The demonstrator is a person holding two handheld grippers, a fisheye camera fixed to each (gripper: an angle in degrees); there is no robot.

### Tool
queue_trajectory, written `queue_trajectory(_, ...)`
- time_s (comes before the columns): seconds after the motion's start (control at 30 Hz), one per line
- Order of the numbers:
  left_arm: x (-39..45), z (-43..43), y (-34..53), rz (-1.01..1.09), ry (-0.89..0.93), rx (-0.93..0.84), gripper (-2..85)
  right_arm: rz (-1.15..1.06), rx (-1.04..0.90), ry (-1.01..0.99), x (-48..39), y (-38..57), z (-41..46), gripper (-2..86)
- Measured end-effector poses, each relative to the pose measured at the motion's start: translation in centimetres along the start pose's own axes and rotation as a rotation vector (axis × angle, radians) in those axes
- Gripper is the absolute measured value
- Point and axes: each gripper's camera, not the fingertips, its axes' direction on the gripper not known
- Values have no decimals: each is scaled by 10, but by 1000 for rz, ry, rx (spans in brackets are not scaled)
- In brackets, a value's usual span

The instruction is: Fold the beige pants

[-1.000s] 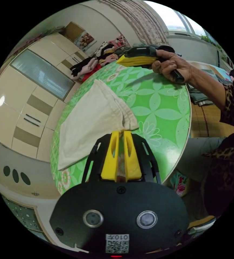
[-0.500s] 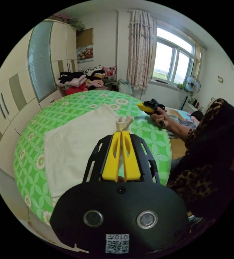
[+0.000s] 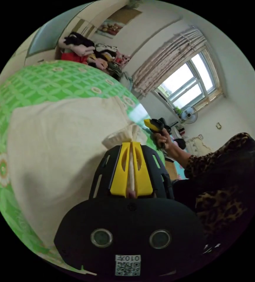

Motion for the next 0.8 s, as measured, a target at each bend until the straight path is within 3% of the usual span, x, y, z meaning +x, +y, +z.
queue_trajectory(0.07,-9,18,4,-34,111,-2,10,11,14,-6,1,1,-3,24)
queue_trajectory(0.3,2,54,17,-35,178,-53,45,33,103,-33,3,10,-19,24)
queue_trajectory(0.6,58,77,62,85,42,-82,104,66,120,-5,8,9,-22,22)
queue_trajectory(0.8,119,114,130,229,-241,-189,137,60,187,9,11,16,-24,22)
